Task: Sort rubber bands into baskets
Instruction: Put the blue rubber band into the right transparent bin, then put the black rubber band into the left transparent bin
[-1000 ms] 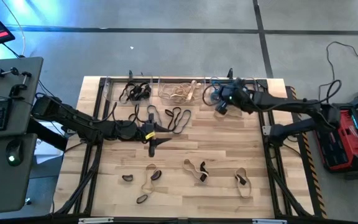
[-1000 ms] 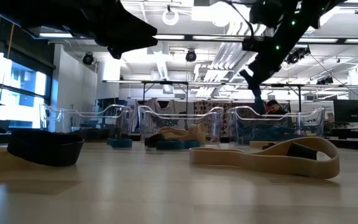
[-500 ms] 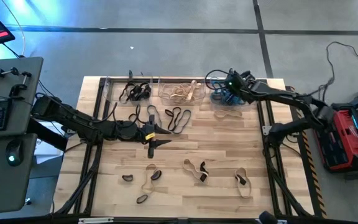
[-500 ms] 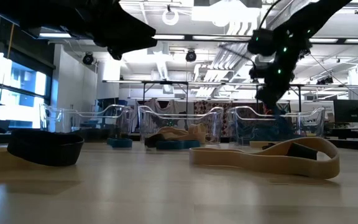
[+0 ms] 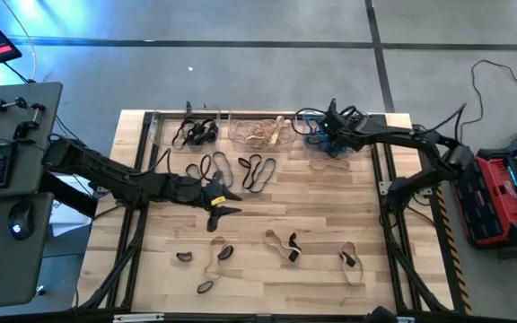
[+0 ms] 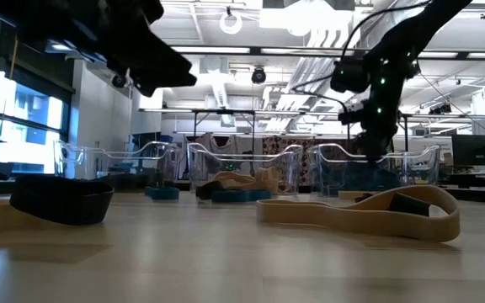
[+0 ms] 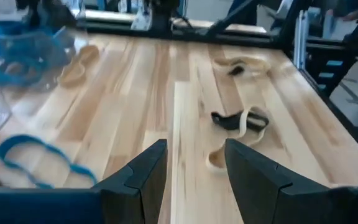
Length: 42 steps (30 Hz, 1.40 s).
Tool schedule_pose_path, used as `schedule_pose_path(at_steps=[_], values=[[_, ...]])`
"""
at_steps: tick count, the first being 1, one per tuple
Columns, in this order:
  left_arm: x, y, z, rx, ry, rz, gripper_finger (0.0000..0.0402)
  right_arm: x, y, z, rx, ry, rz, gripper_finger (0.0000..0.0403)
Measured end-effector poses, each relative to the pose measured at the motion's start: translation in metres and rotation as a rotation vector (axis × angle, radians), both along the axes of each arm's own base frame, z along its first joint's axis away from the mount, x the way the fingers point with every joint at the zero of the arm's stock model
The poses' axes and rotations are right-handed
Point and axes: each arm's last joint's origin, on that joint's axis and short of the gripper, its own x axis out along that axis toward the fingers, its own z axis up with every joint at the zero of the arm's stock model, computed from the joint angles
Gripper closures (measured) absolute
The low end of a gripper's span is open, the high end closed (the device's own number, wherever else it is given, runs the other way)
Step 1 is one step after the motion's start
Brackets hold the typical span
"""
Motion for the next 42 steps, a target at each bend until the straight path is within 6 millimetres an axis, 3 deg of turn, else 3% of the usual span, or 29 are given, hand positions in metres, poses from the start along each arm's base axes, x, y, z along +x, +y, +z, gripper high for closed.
schedule_pose_path(at_steps=[3, 6, 10, 16, 21, 25, 31, 42], values=[[-0.005, 0.001, 0.001, -0.010, 0.035, 0.011, 0.0247, 0.000, 0.010, 0.013, -0.030, -0.052, 0.016, 0.0219], [-0.009, 0.002, 0.002, -0.021, 0.059, 0.023, 0.0247, 0.000, 0.024, 0.031, -0.074, -0.133, 0.039, 0.0224], [-0.012, 0.006, 0.001, -0.024, 0.098, 0.042, 0.0247, 0.002, 0.047, 0.051, -0.111, -0.264, 0.077, 0.0268], [-0.013, 0.012, 0.002, 0.009, 0.250, 0.090, 0.0248, 0.012, 0.084, 0.066, -0.113, -0.412, 0.177, 0.0384], [-0.016, 0.013, 0.018, 0.039, 0.428, 0.150, 0.0248, 0.034, 0.118, 0.073, -0.104, -0.586, 0.301, 0.0386], [-0.025, 0.015, 0.026, 0.039, 0.599, 0.211, 0.0248, 0.051, 0.144, 0.076, -0.103, -0.690, 0.411, 0.0400], [-0.037, 0.027, 0.022, 0.009, 0.745, 0.332, 0.0248, 0.070, 0.178, 0.070, -0.084, -0.768, 0.524, 0.0402], [-0.026, 0.050, 0.003, -0.010, 0.868, 0.306, 0.0235, 0.098, 0.218, 0.045, -0.043, -0.812, 0.641, 0.0402]])
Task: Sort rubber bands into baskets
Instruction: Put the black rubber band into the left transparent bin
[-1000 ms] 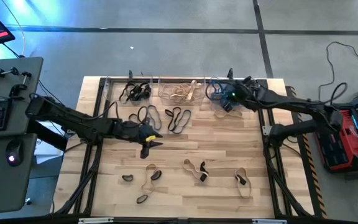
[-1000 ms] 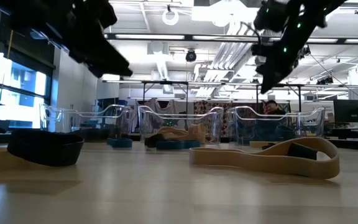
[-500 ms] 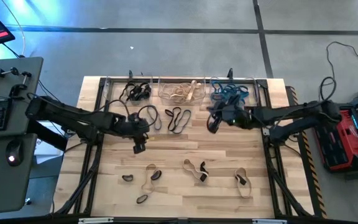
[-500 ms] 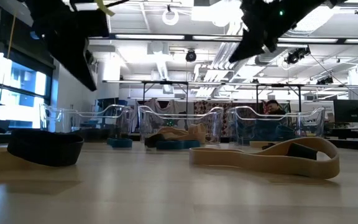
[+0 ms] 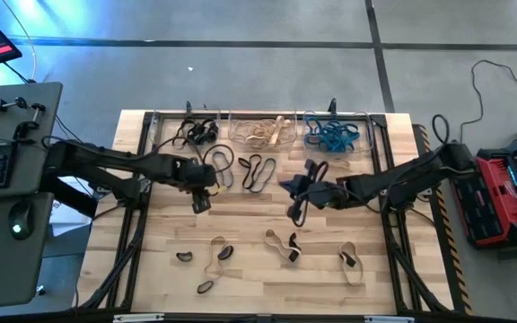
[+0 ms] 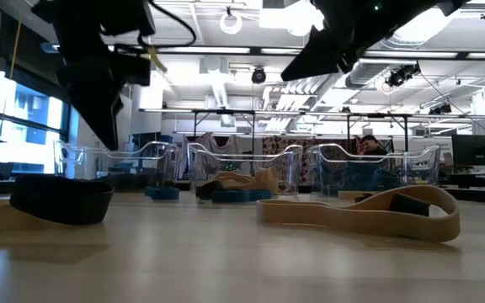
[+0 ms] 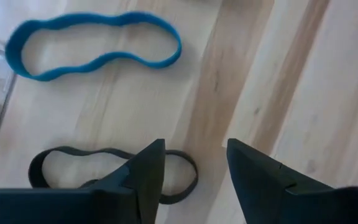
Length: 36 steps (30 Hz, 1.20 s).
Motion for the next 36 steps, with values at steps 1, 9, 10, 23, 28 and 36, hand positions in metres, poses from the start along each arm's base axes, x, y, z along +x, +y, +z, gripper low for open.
schedule_pose_path(at_steps=[1, 9, 10, 23, 28, 36], values=[[0.001, 0.002, -0.004, 0.001, 0.017, -0.001, 0.0231, 0.002, 0.003, -0.001, 0.003, -0.013, 0.008, 0.0402], [0.006, 0.011, -0.037, -0.059, 0.176, 0.040, 0.0205, 0.005, 0.016, 0.004, -0.013, -0.083, 0.066, 0.0403], [0.007, 0.012, -0.040, -0.059, 0.187, 0.050, 0.0205, 0.005, 0.017, 0.004, -0.014, -0.085, 0.068, 0.0403], [0.014, 0.017, -0.067, -0.109, 0.308, 0.055, 0.0236, 0.005, 0.017, 0.004, -0.019, -0.084, 0.070, 0.0403], [0.013, 0.017, -0.059, -0.095, 0.312, 0.023, 0.0328, 0.005, 0.017, 0.004, -0.020, -0.079, 0.071, 0.0403], [0.016, 0.019, -0.011, 0.051, 0.251, -0.002, 0.0389, 0.005, 0.017, 0.004, -0.020, -0.079, 0.071, 0.0403]])
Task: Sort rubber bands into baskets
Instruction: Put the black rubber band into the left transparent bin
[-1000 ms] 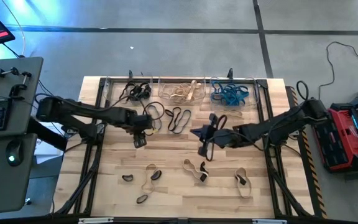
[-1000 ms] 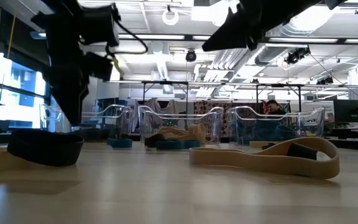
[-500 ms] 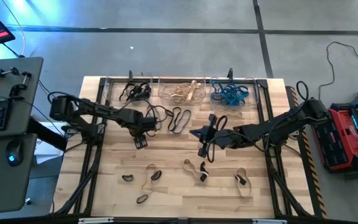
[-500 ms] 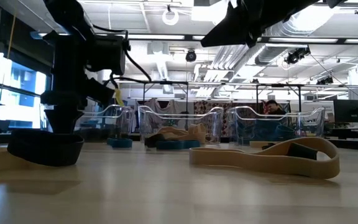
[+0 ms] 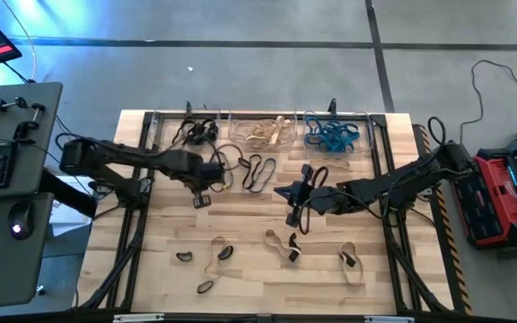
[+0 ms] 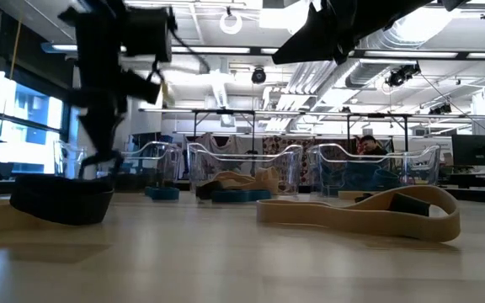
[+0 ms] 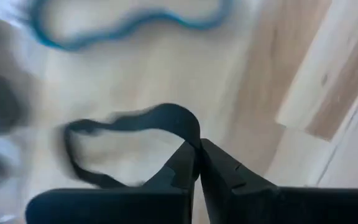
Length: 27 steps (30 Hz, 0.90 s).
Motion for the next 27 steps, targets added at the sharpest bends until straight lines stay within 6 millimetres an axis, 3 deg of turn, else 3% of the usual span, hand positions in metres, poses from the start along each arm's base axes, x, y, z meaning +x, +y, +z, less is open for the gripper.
schedule_pose_path(at_steps=[8, 15, 21, 27], values=[[-0.008, 0.027, 0.066, 0.180, -0.114, 0.107, 0.0399, 0.000, 0.000, 0.000, 0.004, -0.002, -0.002, 0.0403], [-0.018, 0.066, 0.107, 0.354, -0.147, 0.206, 0.0400, 0.000, 0.000, 0.000, 0.007, -0.002, -0.003, 0.0403], [-0.033, 0.103, 0.117, 0.421, -0.118, 0.299, 0.0401, 0.000, 0.000, 0.000, 0.006, 0.001, -0.003, 0.0403], [-0.038, 0.138, 0.108, 0.428, -0.081, 0.322, 0.0401, -0.001, 0.000, -0.002, -0.008, 0.021, 0.001, 0.0403]])
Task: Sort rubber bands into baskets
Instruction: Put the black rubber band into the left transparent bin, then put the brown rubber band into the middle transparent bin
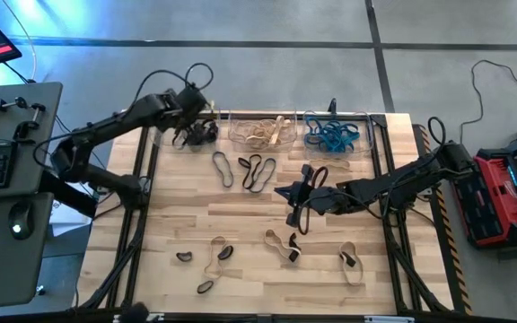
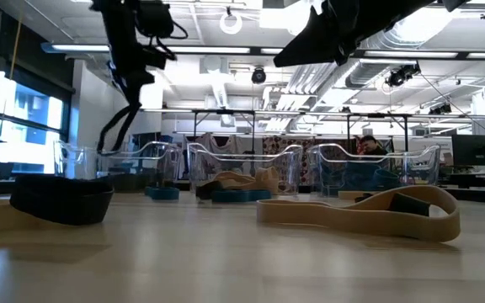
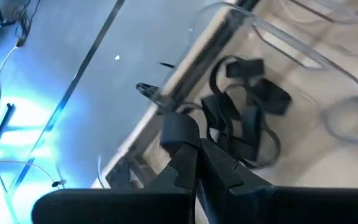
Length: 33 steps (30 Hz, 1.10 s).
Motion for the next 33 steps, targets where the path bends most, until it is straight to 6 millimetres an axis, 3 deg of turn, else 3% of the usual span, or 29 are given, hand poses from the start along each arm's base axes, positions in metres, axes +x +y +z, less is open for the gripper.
schedule_pose_path(at_steps=[8, 13, 17, 21, 27, 33], values=[[0.012, 0.037, -0.036, -0.118, 0.026, 0.003, 0.0401, 0.000, 0.000, -0.001, -0.008, 0.012, 0.002, 0.0403], [0.024, 0.046, -0.063, -0.184, 0.080, -0.003, 0.0395, -0.001, 0.000, -0.001, -0.012, 0.020, 0.003, 0.0403], [0.034, 0.044, -0.074, -0.219, 0.092, -0.045, 0.0367, -0.001, 0.000, -0.002, -0.014, 0.026, 0.003, 0.0403], [0.041, 0.037, -0.070, -0.202, 0.071, -0.095, 0.0326, -0.001, 0.000, -0.003, -0.015, 0.032, 0.003, 0.0403], [0.043, 0.021, -0.049, -0.163, 0.002, -0.149, 0.0264, -0.001, 0.000, -0.003, -0.016, 0.035, 0.003, 0.0403], [0.043, 0.002, -0.030, -0.220, -0.148, -0.232, 0.0229, -0.002, 0.000, -0.003, -0.016, 0.040, 0.003, 0.0403]])
